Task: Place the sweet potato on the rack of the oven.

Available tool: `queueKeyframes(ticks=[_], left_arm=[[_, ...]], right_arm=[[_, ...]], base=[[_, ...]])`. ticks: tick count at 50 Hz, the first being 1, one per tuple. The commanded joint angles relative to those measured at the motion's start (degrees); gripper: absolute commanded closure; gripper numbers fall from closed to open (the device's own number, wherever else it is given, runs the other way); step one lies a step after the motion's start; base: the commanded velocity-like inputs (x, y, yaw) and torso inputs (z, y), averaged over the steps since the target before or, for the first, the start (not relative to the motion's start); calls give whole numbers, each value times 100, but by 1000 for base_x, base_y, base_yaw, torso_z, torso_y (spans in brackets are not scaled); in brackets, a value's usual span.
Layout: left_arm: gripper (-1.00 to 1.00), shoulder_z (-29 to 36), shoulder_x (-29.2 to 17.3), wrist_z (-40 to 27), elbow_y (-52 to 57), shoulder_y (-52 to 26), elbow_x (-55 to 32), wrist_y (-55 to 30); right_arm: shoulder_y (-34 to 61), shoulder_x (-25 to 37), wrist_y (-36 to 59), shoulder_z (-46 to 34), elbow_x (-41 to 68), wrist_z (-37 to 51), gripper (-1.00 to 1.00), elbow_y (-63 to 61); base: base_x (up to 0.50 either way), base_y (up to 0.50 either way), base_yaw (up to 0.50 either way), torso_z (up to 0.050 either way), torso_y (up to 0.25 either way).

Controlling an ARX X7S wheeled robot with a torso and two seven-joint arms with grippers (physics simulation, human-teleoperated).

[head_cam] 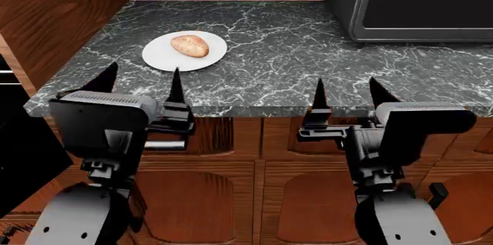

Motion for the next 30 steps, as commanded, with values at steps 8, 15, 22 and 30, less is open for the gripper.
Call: queueKeyframes(ticks=[8,15,22,30], left_arm=[[-100,324,-620,889,-642,-3339,-291,-421],[-100,505,-459,519,-2042,-4318,242,-79],[-100,621,-362,513,-3343,-5042,394,381],[-100,512,-334,405,-4515,-5606,470,897]], right_arm=[[3131,-57,959,94,691,-250,-100,330],[4361,-137,-76,-358,250,-410,-100,2356],[5522,-467,-1721,-635,165,-917,-100,5315],[7561,-611,-4285,-4511,4284,-984,-100,9654]], base=[[0,0,0,0,0],[0,0,0,0,0],[0,0,0,0,0],[0,0,0,0,0]])
